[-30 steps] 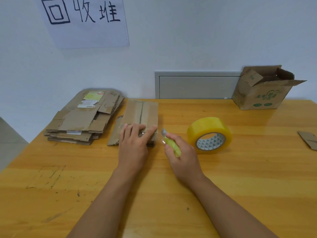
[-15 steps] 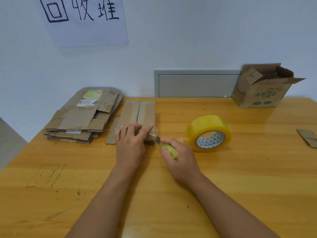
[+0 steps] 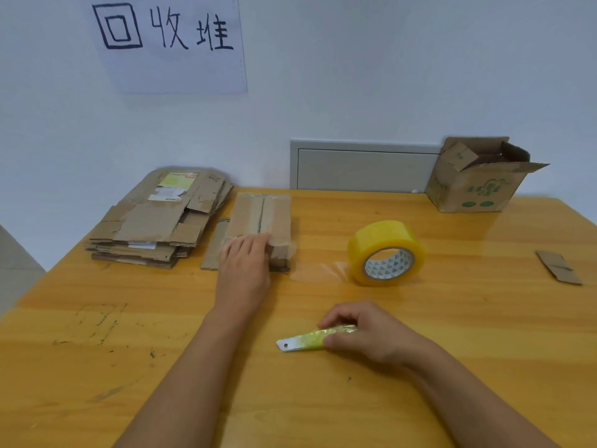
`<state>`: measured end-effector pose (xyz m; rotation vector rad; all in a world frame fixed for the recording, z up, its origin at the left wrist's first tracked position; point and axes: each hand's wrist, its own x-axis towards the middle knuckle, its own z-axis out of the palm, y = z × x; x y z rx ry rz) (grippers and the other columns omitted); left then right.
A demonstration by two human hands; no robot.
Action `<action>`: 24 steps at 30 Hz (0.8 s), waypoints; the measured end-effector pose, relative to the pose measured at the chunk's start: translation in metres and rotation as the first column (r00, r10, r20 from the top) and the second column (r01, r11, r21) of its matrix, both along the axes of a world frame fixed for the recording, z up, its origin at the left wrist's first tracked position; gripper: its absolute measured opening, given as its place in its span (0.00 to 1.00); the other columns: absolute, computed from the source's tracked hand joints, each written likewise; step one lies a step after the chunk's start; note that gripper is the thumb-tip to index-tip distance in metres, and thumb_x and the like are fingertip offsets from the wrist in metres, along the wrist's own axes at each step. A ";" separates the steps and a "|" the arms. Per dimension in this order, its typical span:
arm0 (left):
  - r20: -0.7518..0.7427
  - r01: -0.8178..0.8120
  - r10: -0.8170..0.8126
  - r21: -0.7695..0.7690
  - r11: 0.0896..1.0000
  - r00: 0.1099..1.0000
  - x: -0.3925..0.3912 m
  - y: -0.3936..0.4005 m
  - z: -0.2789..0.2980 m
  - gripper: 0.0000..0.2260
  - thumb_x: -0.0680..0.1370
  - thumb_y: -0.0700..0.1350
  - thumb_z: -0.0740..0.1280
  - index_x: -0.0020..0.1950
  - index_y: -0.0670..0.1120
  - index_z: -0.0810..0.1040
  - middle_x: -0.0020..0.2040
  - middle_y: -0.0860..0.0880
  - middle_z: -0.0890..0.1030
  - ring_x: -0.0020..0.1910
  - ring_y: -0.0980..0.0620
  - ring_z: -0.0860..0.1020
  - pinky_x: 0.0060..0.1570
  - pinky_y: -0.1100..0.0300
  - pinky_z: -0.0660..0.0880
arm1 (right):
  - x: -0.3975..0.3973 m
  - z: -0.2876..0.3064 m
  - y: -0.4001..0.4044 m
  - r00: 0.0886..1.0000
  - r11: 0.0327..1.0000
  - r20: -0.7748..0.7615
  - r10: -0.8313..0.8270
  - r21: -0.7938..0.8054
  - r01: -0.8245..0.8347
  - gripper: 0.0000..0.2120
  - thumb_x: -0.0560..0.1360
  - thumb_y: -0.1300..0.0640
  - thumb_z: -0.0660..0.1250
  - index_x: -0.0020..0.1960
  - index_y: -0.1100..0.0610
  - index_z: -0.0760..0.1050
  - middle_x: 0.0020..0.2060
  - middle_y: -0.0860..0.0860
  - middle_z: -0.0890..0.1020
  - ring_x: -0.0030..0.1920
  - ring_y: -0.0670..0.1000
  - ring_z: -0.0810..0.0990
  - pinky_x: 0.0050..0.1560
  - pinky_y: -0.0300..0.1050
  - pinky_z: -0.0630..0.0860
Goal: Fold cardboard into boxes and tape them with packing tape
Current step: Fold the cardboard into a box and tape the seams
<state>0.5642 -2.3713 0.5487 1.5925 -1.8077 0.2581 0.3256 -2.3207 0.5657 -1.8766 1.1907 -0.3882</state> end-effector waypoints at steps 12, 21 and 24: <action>0.064 -0.032 0.019 0.203 0.979 0.998 0.017 0.011 0.011 0.22 0.75 0.47 0.71 0.69 0.54 0.73 0.73 0.43 0.68 0.75 0.39 0.60 0.72 0.42 0.58 | 0.082 0.025 -0.038 0.970 0.926 0.101 -0.220 -0.291 0.240 0.33 0.77 0.54 0.67 0.79 0.53 0.57 0.71 0.47 0.64 0.71 0.49 0.65 0.71 0.47 0.65; -0.334 0.067 0.043 0.312 0.948 0.942 0.028 0.024 0.010 0.38 0.79 0.49 0.68 0.81 0.49 0.48 0.81 0.51 0.52 0.79 0.53 0.53 0.75 0.58 0.55 | 0.102 -0.001 -0.046 0.951 0.929 0.160 -0.264 -0.222 0.295 0.37 0.77 0.54 0.66 0.81 0.51 0.51 0.73 0.45 0.63 0.70 0.46 0.67 0.69 0.51 0.70; -0.534 0.109 0.075 0.305 0.946 0.842 0.026 0.026 0.008 0.39 0.79 0.48 0.69 0.82 0.50 0.46 0.81 0.52 0.56 0.78 0.54 0.58 0.75 0.49 0.63 | 0.103 -0.005 -0.045 0.957 0.937 0.172 -0.234 -0.223 0.269 0.37 0.78 0.55 0.66 0.81 0.51 0.51 0.70 0.42 0.64 0.68 0.43 0.67 0.68 0.45 0.69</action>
